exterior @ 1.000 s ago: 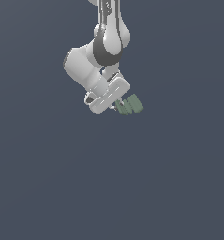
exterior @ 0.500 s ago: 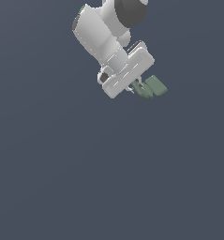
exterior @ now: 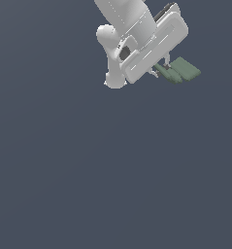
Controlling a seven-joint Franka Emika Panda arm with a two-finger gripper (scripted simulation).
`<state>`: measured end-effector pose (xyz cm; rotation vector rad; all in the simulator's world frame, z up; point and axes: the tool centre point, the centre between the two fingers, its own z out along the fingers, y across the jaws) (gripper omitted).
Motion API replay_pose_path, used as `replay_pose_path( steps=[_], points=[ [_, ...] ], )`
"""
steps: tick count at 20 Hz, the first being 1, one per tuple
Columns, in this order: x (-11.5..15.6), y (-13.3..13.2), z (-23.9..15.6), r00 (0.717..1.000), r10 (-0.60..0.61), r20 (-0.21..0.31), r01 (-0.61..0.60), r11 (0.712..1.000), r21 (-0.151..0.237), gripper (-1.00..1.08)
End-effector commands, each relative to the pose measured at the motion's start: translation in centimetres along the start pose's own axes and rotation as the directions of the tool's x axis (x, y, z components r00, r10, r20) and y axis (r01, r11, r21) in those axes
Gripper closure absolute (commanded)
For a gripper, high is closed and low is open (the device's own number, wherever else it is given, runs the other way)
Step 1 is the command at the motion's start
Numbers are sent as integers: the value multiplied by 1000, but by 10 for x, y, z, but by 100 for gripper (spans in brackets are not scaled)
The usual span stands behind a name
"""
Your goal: Pick up the object and move it to a goal position.
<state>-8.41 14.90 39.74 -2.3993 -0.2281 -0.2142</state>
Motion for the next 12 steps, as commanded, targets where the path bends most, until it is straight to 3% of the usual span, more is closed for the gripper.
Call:
replay_pose_path(
  steps=[1, 6, 12],
  points=[
    [6, -15, -5, 1000, 2, 0, -2, 1000, 1, 108],
    [14, -31, -11, 1000, 2, -1, -2, 1000, 3, 108],
    [16, -32, -12, 1000, 1, -1, -1, 1000, 3, 108]
  ],
)
